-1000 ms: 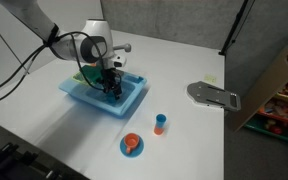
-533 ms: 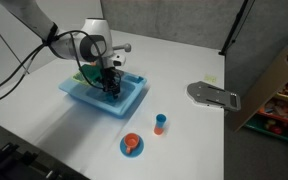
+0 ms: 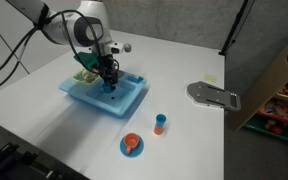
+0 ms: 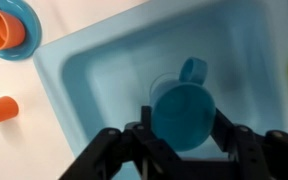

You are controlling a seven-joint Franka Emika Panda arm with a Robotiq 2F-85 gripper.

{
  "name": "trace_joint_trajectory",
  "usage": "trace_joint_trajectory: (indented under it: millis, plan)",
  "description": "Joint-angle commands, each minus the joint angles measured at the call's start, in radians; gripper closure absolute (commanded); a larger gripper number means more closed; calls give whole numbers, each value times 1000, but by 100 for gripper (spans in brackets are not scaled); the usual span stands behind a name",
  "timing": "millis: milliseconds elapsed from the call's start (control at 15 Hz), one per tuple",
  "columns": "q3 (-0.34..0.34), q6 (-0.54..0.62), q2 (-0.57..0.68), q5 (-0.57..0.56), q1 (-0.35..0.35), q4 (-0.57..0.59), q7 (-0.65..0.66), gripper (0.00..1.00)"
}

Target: Take the cup out of the sink

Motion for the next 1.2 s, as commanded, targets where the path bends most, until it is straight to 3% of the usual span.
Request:
trace_joint_trajectory:
  millis: [0,533,1133]
  plan:
    - [19,-46,-107,-9,-17,-67,-52,66]
    - [107,-49,-275,-17,-50,-211,-308,66]
    - [216,-59,-371,-28,-60,-306,-643,66]
